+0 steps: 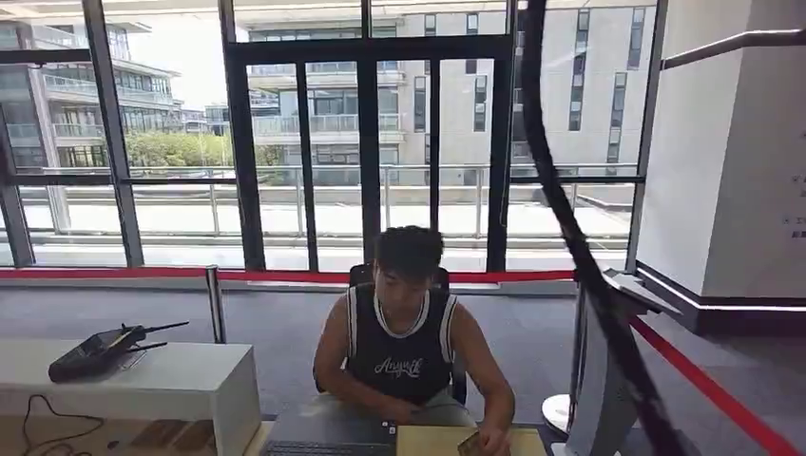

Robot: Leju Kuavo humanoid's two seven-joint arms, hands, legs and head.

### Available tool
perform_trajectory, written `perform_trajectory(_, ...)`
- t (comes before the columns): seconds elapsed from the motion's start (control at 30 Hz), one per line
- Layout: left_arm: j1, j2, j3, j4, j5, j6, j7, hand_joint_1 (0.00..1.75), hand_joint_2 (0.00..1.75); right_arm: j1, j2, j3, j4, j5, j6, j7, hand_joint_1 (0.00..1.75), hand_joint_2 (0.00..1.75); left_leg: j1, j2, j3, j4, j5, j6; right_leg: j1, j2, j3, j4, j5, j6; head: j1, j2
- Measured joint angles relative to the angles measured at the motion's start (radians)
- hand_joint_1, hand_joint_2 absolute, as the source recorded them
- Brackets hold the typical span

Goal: Pass the card to the sensor for recognition and then transmit it.

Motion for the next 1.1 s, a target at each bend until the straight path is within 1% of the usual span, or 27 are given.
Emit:
perform_trajectory(0.1,-0.002,-0.002,0.004,0.0,0.003,0.004,-0.001,0.0,0.0,0.011,0.021,-0.045,0.077,0.011,0.001,0.015,0.0,1.75,0.0,0.0,0.0,0.0,0.0,-0.001,0.0,0.0,0.0,0.0,0.0,0.0,0.0,0.0)
perform_trajectory(0.23,-0.003,-0.003,0.014,0.0,0.006,0.007,0.001,0.0,0.0,0.012,0.038,-0.088,0.149,0.003,0.001,0.019,0.0,1.75,0.0,0.0,0.0,0.0,0.0,-0.001,0.0,0.0,0.0,0.0,-0.001,-0.001,0.0,0.0)
perform_trajectory(0.3,-0.003,-0.004,0.021,0.0,0.017,0.011,0.021,0.0,0.0,0.011,0.04,-0.109,0.199,0.035,0.023,0.017,0.0,1.75,0.001,0.0,0.0,-0.001,0.0,-0.001,0.001,0.0,0.001,0.001,-0.001,-0.001,0.0,0.0)
perform_trajectory(0.33,-0.003,-0.004,0.024,0.0,0.028,0.014,0.034,0.0,0.0,0.009,0.043,-0.119,0.225,0.075,0.025,0.034,0.0,1.75,0.001,0.0,0.0,-0.001,0.0,-0.001,0.001,0.0,0.001,0.001,-0.001,-0.001,0.0,0.0)
perform_trajectory(0.37,-0.003,-0.006,0.025,0.0,0.042,0.022,0.056,0.0,0.0,0.001,0.052,-0.122,0.263,0.131,0.02,0.068,0.0,1.75,0.001,0.001,0.0,-0.001,0.0,-0.001,0.001,0.0,0.001,0.001,-0.001,-0.001,0.0,0.0)
perform_trajectory(0.4,-0.005,-0.009,0.027,0.0,0.054,0.031,0.085,0.0,0.0,-0.01,0.062,-0.124,0.308,0.175,0.018,0.119,0.0,1.75,0.001,0.002,0.001,-0.001,0.0,-0.001,0.002,0.002,0.001,0.001,0.0,-0.002,0.0,0.0)
perform_trajectory(0.47,-0.007,-0.019,0.034,0.0,0.064,0.054,0.133,0.0,0.0,-0.018,0.088,-0.124,0.377,0.21,0.028,0.197,0.0,1.75,0.001,0.002,0.001,-0.001,0.0,-0.002,0.001,0.002,0.001,0.001,-0.001,-0.001,0.0,0.0)
perform_trajectory(0.53,-0.007,-0.028,0.04,0.0,0.066,0.071,0.156,0.0,0.0,-0.021,0.112,-0.123,0.427,0.213,0.061,0.247,0.0,1.75,0.001,0.0,0.001,-0.001,0.001,-0.002,0.001,0.0,0.001,0.001,-0.001,-0.001,0.0,0.0)
perform_trajectory(0.6,-0.007,-0.035,0.042,0.0,0.062,0.08,0.166,0.0,0.0,-0.021,0.132,-0.121,0.477,0.214,0.112,0.294,0.0,1.75,0.002,0.0,0.001,-0.001,0.001,-0.002,0.002,0.0,0.001,0.001,-0.001,-0.001,0.0,0.0)
perform_trajectory(0.63,-0.007,-0.037,0.042,0.0,0.059,0.082,0.167,0.0,0.0,-0.019,0.14,-0.12,0.499,0.214,0.149,0.313,0.0,1.75,0.002,0.0,0.001,-0.001,0.001,-0.002,0.002,0.0,0.001,0.001,-0.001,-0.001,0.0,0.0)
perform_trajectory(0.67,-0.007,-0.037,0.043,0.0,0.057,0.082,0.167,0.0,0.0,-0.015,0.145,-0.118,0.523,0.214,0.202,0.334,0.0,1.75,0.002,0.0,0.001,-0.001,0.001,-0.002,0.002,0.0,0.001,0.001,-0.001,-0.002,0.0,0.0)
perform_trajectory(0.7,-0.007,-0.039,0.043,0.0,0.052,0.082,0.164,0.0,0.0,-0.009,0.149,-0.114,0.541,0.214,0.275,0.356,0.0,1.75,0.002,0.0,0.001,-0.001,0.001,-0.002,0.002,0.0,0.001,0.001,-0.001,-0.002,0.0,0.0)
perform_trajectory(0.73,-0.007,-0.039,0.043,0.0,0.047,0.079,0.16,0.0,0.0,-0.001,0.154,-0.112,0.557,0.212,0.311,0.364,0.0,1.75,0.002,0.0,0.0,-0.001,0.001,-0.003,0.002,0.0,0.001,0.001,-0.001,-0.002,0.0,0.0)
perform_trajectory(0.87,-0.007,-0.04,0.043,0.0,0.033,0.067,0.146,0.0,0.0,0.023,0.164,-0.108,0.603,0.203,0.361,0.364,0.0,1.75,0.002,-0.001,0.0,-0.001,0.001,-0.003,0.002,0.0,0.001,0.001,-0.001,-0.002,0.0,0.0)
perform_trajectory(1.03,-0.007,-0.04,0.043,0.0,0.017,0.059,0.118,0.0,0.0,0.055,0.169,-0.107,0.64,0.175,0.371,0.352,0.0,1.75,0.002,0.0,0.0,-0.001,0.0,-0.003,0.001,0.0,0.001,0.001,-0.002,-0.002,0.0,0.0)
perform_trajectory(1.1,-0.007,-0.038,0.043,0.0,0.014,0.036,0.096,0.0,0.0,0.064,0.171,-0.107,0.651,0.172,0.381,0.346,0.0,1.75,0.002,0.0,0.0,-0.001,0.0,-0.003,0.001,0.0,0.001,0.001,-0.002,-0.002,0.0,0.0)
